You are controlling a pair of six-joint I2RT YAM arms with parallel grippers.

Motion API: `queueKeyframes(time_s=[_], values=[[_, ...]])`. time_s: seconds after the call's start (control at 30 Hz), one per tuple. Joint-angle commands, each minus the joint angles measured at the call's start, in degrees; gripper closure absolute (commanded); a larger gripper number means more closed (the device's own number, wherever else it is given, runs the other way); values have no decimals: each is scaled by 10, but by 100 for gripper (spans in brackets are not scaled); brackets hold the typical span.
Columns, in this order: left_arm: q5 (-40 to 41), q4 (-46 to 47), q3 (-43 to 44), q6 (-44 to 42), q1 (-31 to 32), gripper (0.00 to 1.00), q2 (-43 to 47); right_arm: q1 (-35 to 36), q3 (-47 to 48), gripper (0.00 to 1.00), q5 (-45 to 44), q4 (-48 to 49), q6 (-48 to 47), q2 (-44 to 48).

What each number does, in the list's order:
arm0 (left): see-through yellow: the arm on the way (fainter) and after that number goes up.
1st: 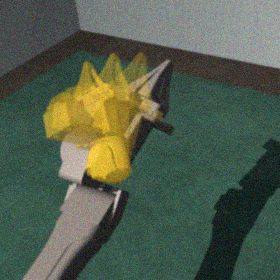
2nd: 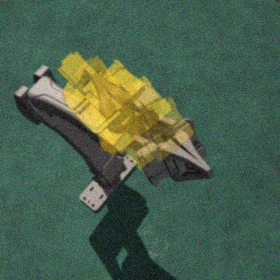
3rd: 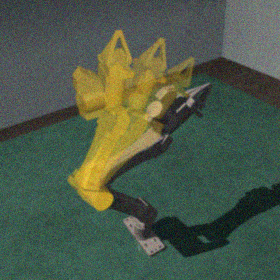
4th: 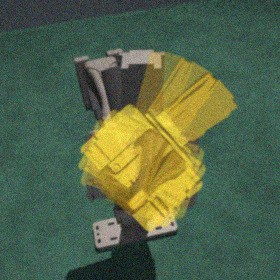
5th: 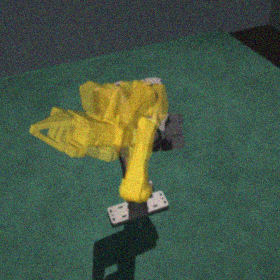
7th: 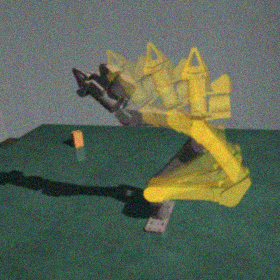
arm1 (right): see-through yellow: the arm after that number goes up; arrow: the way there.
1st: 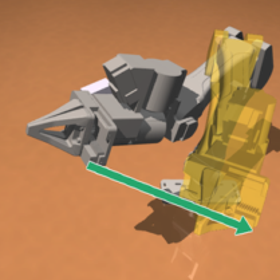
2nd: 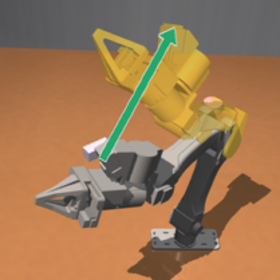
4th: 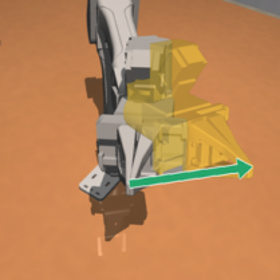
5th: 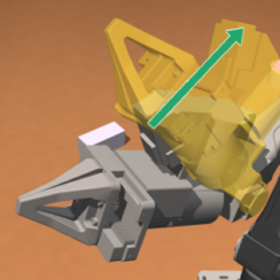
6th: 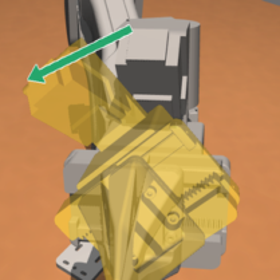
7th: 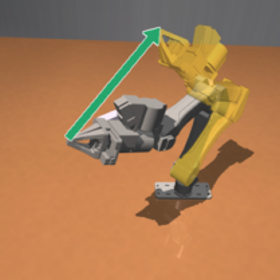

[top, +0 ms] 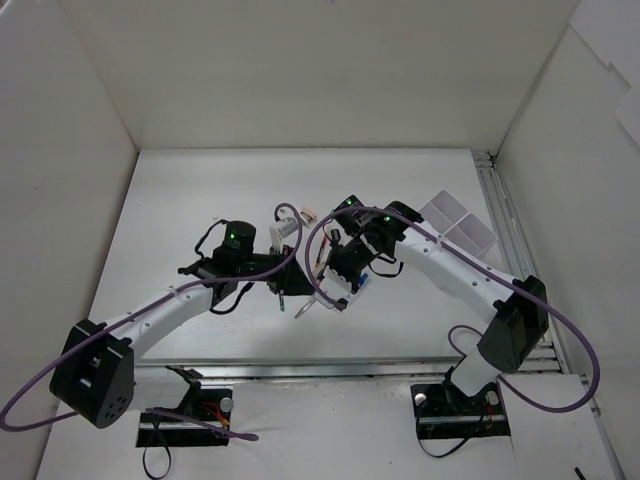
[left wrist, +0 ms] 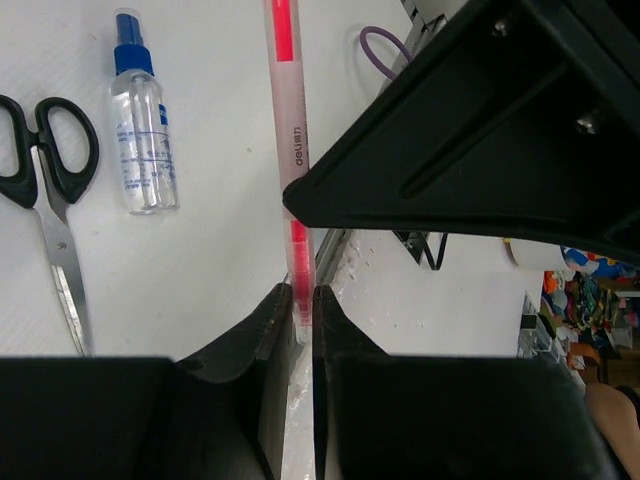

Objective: Sort the stationery into containers
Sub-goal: Close the pen cap on the pen.

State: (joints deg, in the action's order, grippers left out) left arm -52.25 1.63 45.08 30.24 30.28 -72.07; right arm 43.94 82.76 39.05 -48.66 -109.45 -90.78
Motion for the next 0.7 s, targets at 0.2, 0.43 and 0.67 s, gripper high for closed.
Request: queueKeyframes(time_s=[0.2,0.43,0.67], values=[[-31,340,134,45,-14,100,-75,49,-10,100,158,-46,32,-14],[-22,268,128,16,-14,100,-53,30,12,100,140,-28,69,-16],[26,199,99,-11,-14,100,-20,5,14,92,136,-26,97,12]])
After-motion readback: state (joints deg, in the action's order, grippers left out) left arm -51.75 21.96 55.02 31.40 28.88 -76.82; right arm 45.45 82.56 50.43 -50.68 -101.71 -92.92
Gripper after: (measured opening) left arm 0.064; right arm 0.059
